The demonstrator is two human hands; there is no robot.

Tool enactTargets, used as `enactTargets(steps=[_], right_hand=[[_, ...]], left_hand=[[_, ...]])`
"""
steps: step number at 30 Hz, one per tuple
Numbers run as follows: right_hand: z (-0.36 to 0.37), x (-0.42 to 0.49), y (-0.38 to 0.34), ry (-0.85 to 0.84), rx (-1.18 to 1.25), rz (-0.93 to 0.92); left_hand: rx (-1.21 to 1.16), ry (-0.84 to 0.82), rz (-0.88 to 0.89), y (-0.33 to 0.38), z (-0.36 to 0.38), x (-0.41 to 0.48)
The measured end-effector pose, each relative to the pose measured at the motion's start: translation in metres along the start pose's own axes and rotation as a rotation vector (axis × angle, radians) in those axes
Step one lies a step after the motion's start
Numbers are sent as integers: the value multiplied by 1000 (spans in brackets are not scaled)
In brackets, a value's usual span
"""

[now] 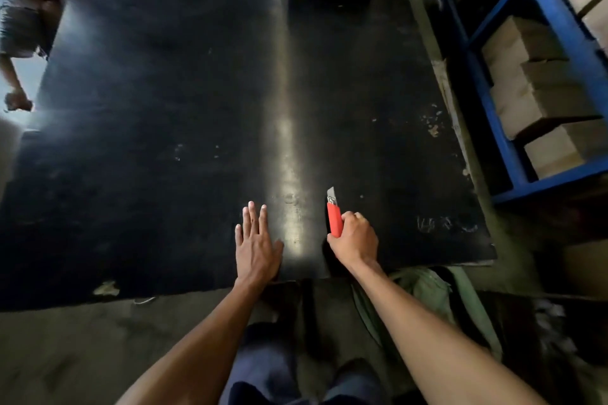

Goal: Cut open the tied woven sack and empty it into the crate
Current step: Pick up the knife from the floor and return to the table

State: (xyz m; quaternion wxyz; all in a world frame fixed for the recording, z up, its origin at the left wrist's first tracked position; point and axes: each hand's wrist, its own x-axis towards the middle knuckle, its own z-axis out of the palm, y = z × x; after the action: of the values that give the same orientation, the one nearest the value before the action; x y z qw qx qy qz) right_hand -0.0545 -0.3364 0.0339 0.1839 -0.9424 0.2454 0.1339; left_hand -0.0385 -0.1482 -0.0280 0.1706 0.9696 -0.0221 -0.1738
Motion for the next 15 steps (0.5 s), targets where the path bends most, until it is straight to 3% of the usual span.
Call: enactTargets(steps=[15], right_hand=[[30, 27, -13, -44, -5, 13]], left_hand=[[17, -49, -21, -17, 13, 15]])
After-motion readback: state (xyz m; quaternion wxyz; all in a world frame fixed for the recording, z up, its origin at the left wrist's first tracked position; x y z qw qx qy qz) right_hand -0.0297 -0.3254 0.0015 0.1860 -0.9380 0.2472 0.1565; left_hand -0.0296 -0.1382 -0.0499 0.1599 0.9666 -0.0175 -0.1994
